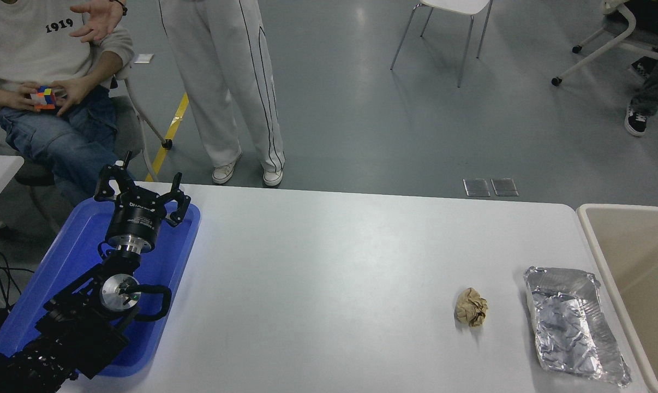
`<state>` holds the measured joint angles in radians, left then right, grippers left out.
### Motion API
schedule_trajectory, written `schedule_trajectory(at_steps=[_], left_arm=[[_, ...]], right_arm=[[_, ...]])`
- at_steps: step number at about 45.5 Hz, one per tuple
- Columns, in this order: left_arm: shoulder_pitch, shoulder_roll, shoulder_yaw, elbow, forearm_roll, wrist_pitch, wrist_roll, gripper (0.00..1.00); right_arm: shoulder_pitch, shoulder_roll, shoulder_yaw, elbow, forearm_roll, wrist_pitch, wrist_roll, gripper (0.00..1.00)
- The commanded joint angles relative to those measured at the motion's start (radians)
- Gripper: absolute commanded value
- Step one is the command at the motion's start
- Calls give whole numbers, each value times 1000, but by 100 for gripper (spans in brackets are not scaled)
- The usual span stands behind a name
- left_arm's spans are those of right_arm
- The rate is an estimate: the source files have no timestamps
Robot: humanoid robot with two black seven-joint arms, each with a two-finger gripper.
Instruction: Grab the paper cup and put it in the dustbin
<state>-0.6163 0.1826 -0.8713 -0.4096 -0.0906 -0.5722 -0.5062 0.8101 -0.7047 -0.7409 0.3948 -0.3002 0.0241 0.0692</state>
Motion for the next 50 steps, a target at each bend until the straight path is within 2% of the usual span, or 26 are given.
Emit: schedule_trajectory(at_steps=[1, 12, 15, 17, 19, 21, 23, 50], left_arm=[[0, 0, 0, 0, 0, 0, 0, 100], [0, 0, 0, -2, 0, 0, 0, 100], [0, 2, 0, -2, 0, 0, 0, 100], [0, 0, 0, -2, 0, 0, 0, 100], [0, 0, 0, -2, 0, 0, 0, 100], [0, 0, 0, -2, 0, 0, 0, 100], [0, 0, 0, -2, 0, 0, 0, 100], [0, 0, 0, -2, 0, 0, 0, 100]], right_arm=[[-81, 59, 60, -109, 4, -13, 0, 0], [-121, 91, 67, -160, 7, -20, 0, 1], [-121, 93, 67, -175, 4, -45, 0, 50], [-121, 93, 67, -189, 4, -79, 1, 77], [-121, 94, 67, -195, 7, -113, 1, 91], [-121, 100, 67, -194, 7, -134, 1, 96], [-121, 108, 69, -194, 7, -145, 1, 99], [-121, 99, 150, -163, 9, -145, 1, 99]])
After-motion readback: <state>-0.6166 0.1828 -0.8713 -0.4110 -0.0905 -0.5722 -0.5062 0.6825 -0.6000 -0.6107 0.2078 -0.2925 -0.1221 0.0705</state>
